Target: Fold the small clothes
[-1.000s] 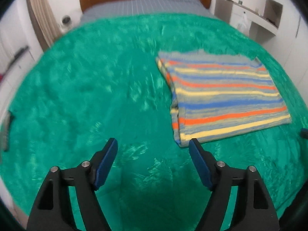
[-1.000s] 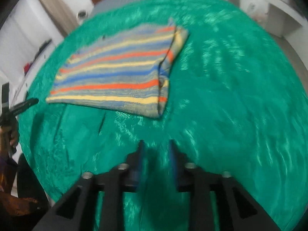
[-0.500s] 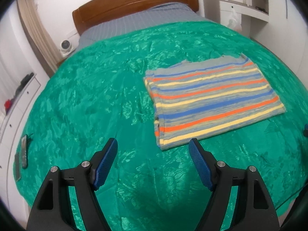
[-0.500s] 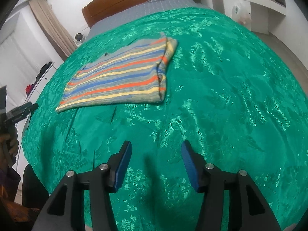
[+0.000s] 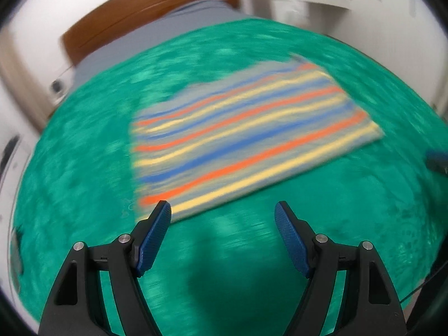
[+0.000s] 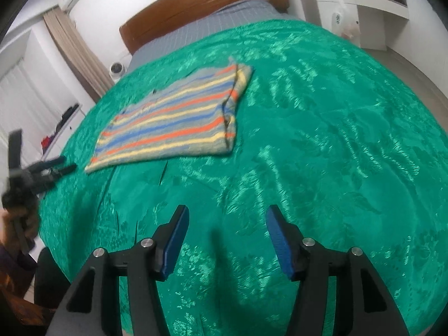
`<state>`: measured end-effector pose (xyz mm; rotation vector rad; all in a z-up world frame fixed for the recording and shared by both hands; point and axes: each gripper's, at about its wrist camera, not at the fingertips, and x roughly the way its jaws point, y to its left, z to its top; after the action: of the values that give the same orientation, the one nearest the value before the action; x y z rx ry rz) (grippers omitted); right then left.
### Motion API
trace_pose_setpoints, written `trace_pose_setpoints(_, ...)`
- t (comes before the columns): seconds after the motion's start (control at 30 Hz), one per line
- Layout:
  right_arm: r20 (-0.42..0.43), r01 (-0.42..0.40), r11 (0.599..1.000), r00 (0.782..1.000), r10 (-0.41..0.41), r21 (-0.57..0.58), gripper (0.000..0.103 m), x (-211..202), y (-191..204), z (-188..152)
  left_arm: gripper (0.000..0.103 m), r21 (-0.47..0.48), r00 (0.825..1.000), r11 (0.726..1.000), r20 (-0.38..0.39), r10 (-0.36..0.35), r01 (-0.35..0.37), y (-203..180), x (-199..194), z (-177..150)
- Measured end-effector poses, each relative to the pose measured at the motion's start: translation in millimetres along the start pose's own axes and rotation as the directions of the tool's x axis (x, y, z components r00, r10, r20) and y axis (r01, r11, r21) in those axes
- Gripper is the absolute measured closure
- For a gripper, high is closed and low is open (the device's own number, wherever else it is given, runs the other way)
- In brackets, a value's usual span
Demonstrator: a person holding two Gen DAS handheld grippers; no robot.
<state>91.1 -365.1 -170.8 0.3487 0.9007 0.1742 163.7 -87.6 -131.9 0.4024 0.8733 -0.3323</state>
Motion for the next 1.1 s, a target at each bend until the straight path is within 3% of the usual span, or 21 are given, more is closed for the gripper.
trace_pose_setpoints(0.2,0.024,-0.01,1.0,1.0,0.01,0.023,0.045,-3.6,-23.2,12.6,0.025,0.158,0.989,0.978,0.036,-0.147,0.139,-94.3,49.0,36.2)
trace_pose_setpoints(0.33,0.034,-0.063,0.997,0.998,0.061,0.034,0.043,6.1,-42.1,40.2,0.025,0.273,0.986,0.952,0.054,-0.16,0.14,-151.4,83.4,59.1)
trace_pose_setpoints(0.4,0.031,-0.116,0.992,0.993,0.115,0.048,0.042,21.1,-52.9,65.8,0.042,0.286,0.983,0.949,0.083,-0.163,0.134,-164.3,89.5,68.8)
trace_pose_setpoints(0.43,0.027,-0.141,0.988,0.99,0.14,0.054,0.042,28.4,-57.0,76.3,0.077,0.276,0.981,0.95,0.087,-0.176,0.146,-167.3,92.5,73.7)
trace_pose_setpoints(0.47,0.013,-0.178,0.982,0.984,0.178,0.06,0.042,40.9,-61.3,91.2,0.097,0.265,0.982,0.954,0.09,-0.166,0.137,-167.3,95.0,75.9)
trace_pose_setpoints(0.6,-0.071,-0.271,0.959,0.958,0.277,0.076,0.042,114.7,-66.8,155.1,0.098,0.22,0.972,0.962,0.136,-0.194,0.161,-162.1,88.3,72.7)
trace_pose_setpoints(0.73,-0.153,-0.336,0.924,0.919,0.365,0.183,0.044,192.7,-61.4,197.4,0.099,0.18,0.959,0.962,0.16,-0.233,0.204,-154.0,79.7,72.3)
trace_pose_setpoints(0.77,-0.142,-0.334,0.919,0.919,0.367,0.21,0.048,204.8,-60.5,204.2,0.099,0.164,0.956,0.962,0.165,-0.244,0.217,-149.9,77.0,72.6)
trace_pose_setpoints(0.8,-0.13,-0.34,0.911,0.917,0.376,0.232,0.077,214.2,-58.8,210.6,0.099,0.139,0.952,0.962,0.171,-0.255,0.233,-143.7,73.4,72.8)
trace_pose_setpoints(0.83,-0.134,-0.324,0.916,0.923,0.361,0.236,0.095,219.3,-55.9,215.4,0.099,0.109,0.947,0.962,0.181,-0.266,0.25,-135.5,68.6,72.1)
trace_pose_setpoints(0.97,-0.123,-0.315,0.932,0.933,0.339,0.182,0.095,197.7,-28.3,227.4,0.099,-0.03,0.928,0.955,0.246,-0.279,0.295,-86.1,38.8,63.3)
trace_pose_setpoints(1.1,-0.109,-0.367,0.926,0.92,0.375,0.089,0.095,167.7,34.7,244.6,0.099,-0.192,0.931,0.937,0.283,-0.23,0.29,-23.2,15.5,41.0)
